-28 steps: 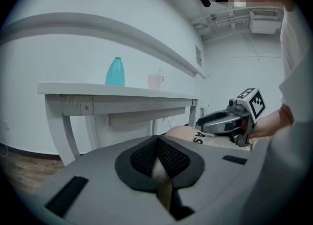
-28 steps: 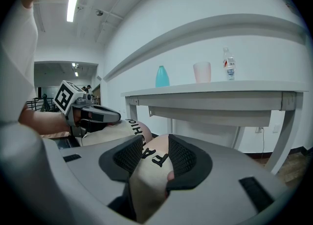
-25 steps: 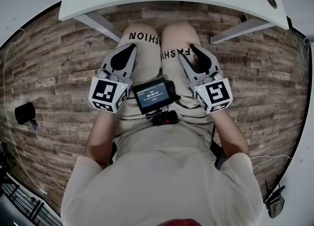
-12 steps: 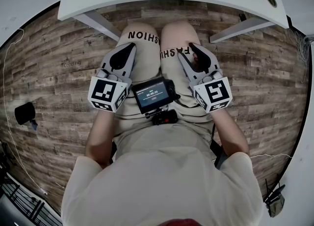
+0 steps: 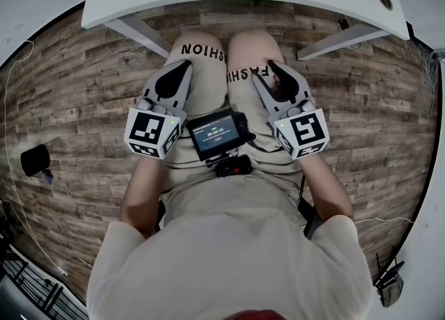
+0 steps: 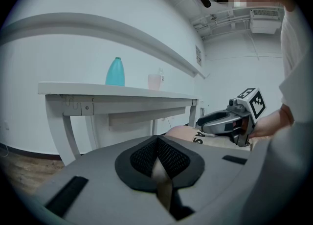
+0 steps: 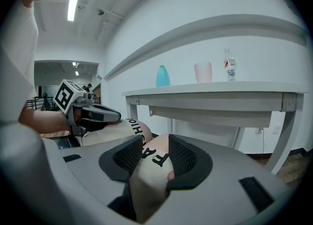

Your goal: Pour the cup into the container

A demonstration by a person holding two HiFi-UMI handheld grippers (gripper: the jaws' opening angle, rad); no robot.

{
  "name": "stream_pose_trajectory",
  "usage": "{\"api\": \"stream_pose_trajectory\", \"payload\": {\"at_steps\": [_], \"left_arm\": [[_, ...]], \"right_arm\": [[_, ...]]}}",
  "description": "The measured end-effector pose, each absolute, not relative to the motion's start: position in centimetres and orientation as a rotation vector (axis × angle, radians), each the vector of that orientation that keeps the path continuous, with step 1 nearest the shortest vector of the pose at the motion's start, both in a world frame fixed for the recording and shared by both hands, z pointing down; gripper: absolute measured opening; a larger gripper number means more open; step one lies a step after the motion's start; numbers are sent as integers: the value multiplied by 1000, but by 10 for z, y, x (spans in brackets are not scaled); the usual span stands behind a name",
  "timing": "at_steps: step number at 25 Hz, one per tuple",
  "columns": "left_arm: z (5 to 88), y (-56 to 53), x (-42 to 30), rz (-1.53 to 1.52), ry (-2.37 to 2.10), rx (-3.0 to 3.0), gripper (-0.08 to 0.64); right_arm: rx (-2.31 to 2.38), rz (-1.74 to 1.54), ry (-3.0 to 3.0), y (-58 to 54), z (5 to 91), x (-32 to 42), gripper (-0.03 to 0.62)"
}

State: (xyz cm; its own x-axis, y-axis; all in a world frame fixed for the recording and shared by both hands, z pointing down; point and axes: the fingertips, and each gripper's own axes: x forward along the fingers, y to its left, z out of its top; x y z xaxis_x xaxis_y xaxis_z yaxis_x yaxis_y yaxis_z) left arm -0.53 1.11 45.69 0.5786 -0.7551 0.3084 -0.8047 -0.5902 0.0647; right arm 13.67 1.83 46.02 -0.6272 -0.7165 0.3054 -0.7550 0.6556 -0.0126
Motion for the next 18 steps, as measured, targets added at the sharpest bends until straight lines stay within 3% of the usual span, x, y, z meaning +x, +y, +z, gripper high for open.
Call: {"api": "stream_pose_trajectory", "payload": {"at_steps": [18], "left_arm": [[457, 12, -6, 371, -1308, 2611, 11]], "right_arm": [[1185, 206, -2604, 18, 460, 136, 164]]}}
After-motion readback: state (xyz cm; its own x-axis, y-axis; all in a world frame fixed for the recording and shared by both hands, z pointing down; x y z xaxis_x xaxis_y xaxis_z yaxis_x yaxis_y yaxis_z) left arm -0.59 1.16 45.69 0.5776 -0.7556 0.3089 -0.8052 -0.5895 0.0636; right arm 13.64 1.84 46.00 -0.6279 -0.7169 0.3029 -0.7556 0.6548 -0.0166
